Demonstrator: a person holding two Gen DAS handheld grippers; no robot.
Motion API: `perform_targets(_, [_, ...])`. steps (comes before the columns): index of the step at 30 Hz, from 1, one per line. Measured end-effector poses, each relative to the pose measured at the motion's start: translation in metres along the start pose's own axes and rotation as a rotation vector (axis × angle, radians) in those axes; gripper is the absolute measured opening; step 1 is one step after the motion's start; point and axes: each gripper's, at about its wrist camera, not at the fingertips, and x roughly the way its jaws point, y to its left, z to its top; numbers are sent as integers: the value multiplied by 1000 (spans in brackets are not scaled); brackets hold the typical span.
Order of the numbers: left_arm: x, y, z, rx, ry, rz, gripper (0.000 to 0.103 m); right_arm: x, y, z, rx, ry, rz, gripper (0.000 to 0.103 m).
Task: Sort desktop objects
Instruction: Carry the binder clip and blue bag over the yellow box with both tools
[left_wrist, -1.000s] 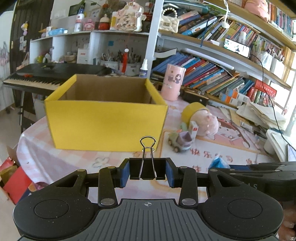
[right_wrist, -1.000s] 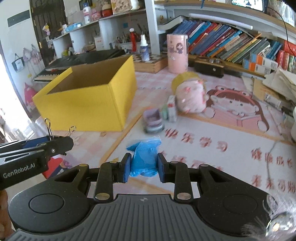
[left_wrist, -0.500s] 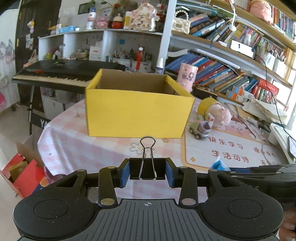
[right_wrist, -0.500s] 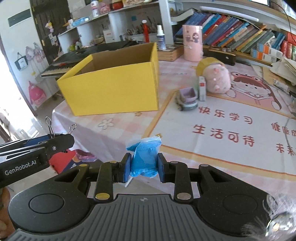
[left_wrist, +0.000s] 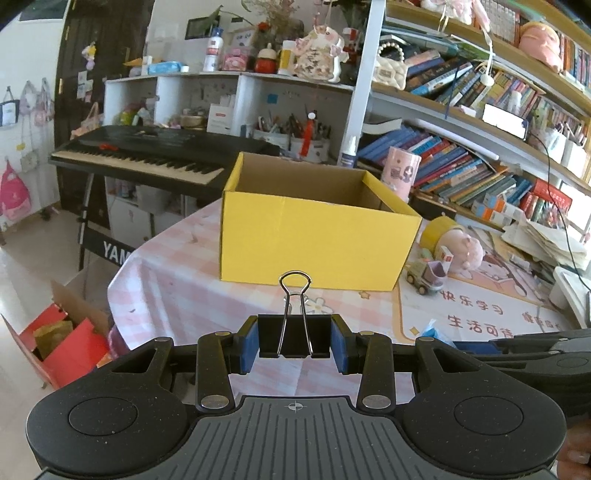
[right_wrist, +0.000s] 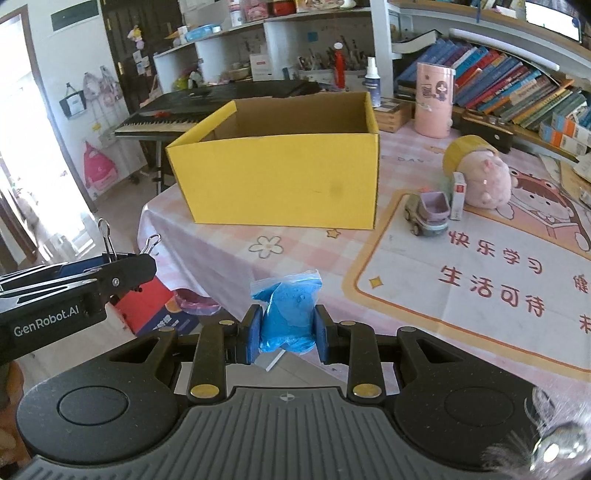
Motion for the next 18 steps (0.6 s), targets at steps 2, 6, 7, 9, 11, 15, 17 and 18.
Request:
perform_targets(2, [0, 1, 0, 2, 0, 0, 38, 1, 2, 0, -6, -1, 2, 27])
perform_targets(6, [1, 3, 1, 5, 1, -3, 38, 3, 5, 2, -6, -3, 0, 27])
perform_targets(7, [1, 4, 1, 6, 1, -4, 38, 3, 5, 2, -5, -3, -1, 27])
perform_targets(9, [2, 4, 3, 10, 2, -6, 38, 3, 6, 3, -4, -3, -2, 27])
perform_targets(11, [2, 5, 4, 12, 0, -6, 38, 3, 6, 3, -2, -3, -4, 27])
perform_targets(15, [3, 4, 7, 20, -4, -9, 38, 3, 6, 6, 2, -9, -9, 27])
perform_targets(17, [2, 3, 7, 26, -6, -10, 38, 3, 6, 7, 2, -12, -10, 27])
perform_targets(18, [2, 2, 8, 30, -7, -11, 38, 3, 7, 8, 2, -14, -10, 27])
